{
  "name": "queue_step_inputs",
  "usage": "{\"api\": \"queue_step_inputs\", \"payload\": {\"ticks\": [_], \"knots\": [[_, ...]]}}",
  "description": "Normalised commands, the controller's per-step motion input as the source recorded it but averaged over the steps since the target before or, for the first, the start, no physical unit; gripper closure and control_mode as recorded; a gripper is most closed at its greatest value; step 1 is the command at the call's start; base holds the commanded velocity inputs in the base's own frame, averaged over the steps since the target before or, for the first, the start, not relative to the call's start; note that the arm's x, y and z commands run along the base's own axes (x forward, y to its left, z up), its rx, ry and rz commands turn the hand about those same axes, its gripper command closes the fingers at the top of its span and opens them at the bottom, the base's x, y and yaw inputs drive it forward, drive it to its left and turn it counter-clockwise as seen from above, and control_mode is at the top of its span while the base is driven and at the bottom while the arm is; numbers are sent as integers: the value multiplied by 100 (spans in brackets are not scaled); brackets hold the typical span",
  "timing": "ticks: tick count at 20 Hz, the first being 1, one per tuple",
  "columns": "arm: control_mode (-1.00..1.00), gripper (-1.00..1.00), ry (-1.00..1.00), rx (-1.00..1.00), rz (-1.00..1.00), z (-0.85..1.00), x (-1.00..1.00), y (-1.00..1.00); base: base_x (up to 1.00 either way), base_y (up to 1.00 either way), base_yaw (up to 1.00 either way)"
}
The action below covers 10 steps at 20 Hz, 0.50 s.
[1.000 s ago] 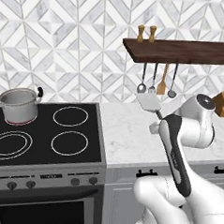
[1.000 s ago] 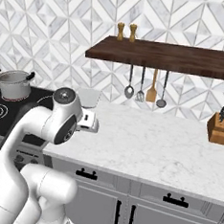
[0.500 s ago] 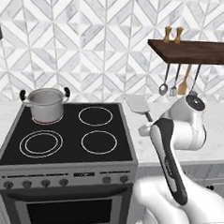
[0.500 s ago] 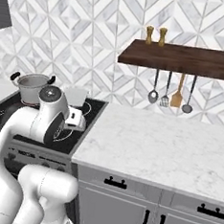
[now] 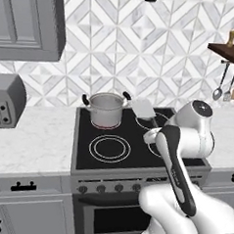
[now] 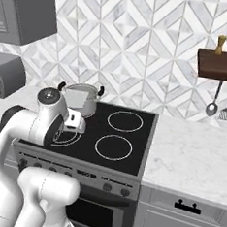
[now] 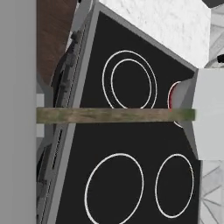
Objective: Put the tomato and avocado in the pot. Retrieve the spatula and lightly stir the vegetables in the pot.
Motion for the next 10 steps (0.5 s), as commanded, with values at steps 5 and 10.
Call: {"api": "queue_step_inputs", "payload": {"ticks": [5,10], "knots": [[100,100,0,0,0,0,0,0,16,62,0],[100,100,0,0,0,0,0,0,13,-1,0]]}}
